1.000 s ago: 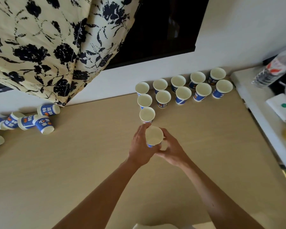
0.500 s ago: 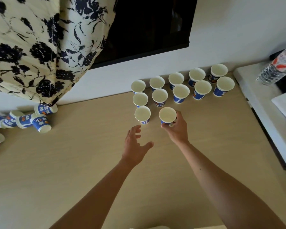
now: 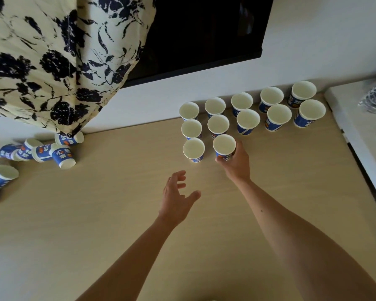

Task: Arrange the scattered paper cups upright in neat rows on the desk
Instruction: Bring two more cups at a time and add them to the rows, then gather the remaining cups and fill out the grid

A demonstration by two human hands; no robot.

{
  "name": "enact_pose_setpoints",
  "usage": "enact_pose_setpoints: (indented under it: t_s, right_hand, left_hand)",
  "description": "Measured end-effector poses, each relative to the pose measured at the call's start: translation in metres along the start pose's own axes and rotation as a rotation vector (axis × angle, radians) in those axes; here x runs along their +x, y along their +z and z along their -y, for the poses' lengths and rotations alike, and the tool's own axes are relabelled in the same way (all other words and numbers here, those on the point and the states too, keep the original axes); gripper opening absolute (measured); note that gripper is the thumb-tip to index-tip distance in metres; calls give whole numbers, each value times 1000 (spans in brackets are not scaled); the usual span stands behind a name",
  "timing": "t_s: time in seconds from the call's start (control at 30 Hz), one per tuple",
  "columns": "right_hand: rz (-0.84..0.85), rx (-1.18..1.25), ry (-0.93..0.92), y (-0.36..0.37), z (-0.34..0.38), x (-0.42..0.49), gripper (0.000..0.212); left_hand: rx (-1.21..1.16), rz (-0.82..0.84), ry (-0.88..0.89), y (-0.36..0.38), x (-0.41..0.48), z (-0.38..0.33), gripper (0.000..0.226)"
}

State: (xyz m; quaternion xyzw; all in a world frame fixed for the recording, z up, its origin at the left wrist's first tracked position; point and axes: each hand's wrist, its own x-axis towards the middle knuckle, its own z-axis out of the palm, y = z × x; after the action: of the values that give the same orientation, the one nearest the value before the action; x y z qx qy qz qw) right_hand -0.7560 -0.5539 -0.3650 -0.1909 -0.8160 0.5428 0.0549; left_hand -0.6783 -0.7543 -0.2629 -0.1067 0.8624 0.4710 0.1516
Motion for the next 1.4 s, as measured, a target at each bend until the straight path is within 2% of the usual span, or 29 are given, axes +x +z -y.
enact_pose_setpoints:
  t_s: [0.53,0.7,0.8,0.97,1.17,1.4]
  right_hand:
    - [-29,-7,-8,7,0,6,59]
    - [-28,47,10,9,-2,4,72]
    - [-54,27,14,3,-16,-15,80]
    - [-167,-24,18,14,-25,-83,71]
    - [-33,-117,-41,62,-3,-148,63]
    - [167,-151,-167,157,83,-170,63]
  left_hand:
    - [8,-13,-11,-19,-3,19,65]
    - [-18,-54,-24,-33,-5,28,64]
    - [-41,-51,-44,-38,-5,32,65]
    - [-115,-93,-82,-61,-11,49,67]
    - [-154,-154,-117,-100,-12,92,66]
    - [-195,-226,-142,-187,6,149,64]
